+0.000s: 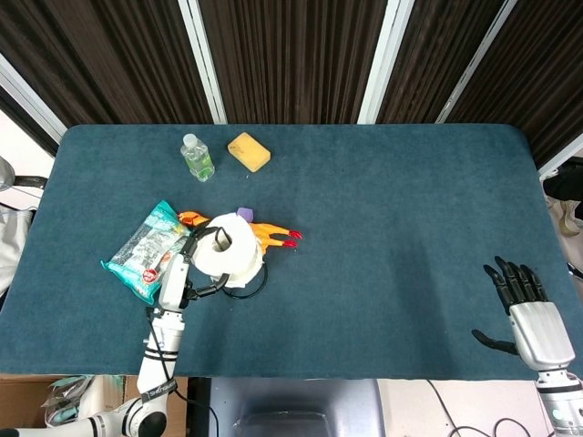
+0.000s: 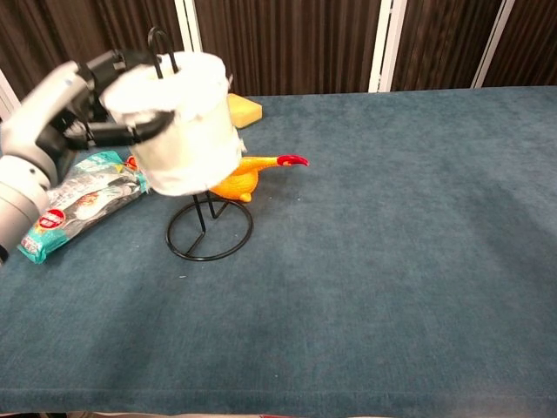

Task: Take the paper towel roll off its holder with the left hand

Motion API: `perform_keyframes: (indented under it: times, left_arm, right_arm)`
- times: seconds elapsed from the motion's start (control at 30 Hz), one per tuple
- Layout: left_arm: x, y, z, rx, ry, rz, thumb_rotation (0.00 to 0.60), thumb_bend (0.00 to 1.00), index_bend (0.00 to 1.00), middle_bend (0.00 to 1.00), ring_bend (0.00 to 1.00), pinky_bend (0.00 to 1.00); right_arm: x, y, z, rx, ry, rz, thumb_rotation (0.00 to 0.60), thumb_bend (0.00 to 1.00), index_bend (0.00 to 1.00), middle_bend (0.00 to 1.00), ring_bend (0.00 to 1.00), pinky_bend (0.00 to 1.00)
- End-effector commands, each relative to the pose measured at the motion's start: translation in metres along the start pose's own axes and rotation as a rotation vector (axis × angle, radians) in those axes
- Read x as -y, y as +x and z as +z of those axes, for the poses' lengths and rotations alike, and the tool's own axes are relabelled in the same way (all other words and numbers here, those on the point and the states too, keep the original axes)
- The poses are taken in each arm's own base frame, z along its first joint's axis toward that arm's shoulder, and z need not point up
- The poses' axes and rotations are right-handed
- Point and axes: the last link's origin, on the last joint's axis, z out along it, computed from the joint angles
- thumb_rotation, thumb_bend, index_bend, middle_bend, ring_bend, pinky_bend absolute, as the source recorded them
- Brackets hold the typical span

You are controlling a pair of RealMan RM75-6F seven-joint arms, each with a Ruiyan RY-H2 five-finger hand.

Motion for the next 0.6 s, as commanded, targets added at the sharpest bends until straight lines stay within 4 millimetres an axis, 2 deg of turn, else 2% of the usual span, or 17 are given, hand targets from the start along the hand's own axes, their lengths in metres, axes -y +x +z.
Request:
perform_keyframes:
  times: [0.03, 0.2, 0.37, 0.47, 0.6]
  left_arm:
    - [-0.029, 0.026, 0.011, -0.059, -0.079, 0.026, 0.600, 0.78, 0.76, 0.64, 0.71, 0.81]
    - [-0.063, 0.057, 0.018, -0.114, -0.140, 0.050, 0.600, 0.78, 0.76, 0.64, 0.71, 0.81]
    - [-0.085, 0.094, 0.011, -0.160, -0.174, 0.085, 0.600, 0.78, 0.76, 0.64, 0.71, 0.81]
    - [-0.082, 0.122, -0.006, -0.197, -0.160, 0.130, 0.600, 0.78, 0.76, 0.64, 0.71, 0.81]
    - [-0.060, 0.151, -0.029, -0.234, -0.114, 0.157, 0.600, 0.78, 0.76, 0.64, 0.71, 0.81]
  right_arm:
    - [0.000, 0.000, -0.001, -0.003, 0.000, 0.003, 0.600, 0.04, 0.00, 0.00, 0.00, 0.00]
    - [0.002, 0.000, -0.002, -0.001, 0.012, 0.002, 0.600, 0.04, 0.00, 0.00, 0.00, 0.00]
    - [0.002, 0.001, -0.004, -0.005, 0.016, 0.004, 0.600, 0.04, 0.00, 0.00, 0.00, 0.00]
    - [0.001, 0.002, -0.005, -0.010, 0.015, 0.005, 0.600, 0.04, 0.00, 0.00, 0.00, 0.00]
    - [0.003, 0.000, -0.005, -0.004, 0.018, -0.004, 0.600, 0.04, 0.00, 0.00, 0.00, 0.00]
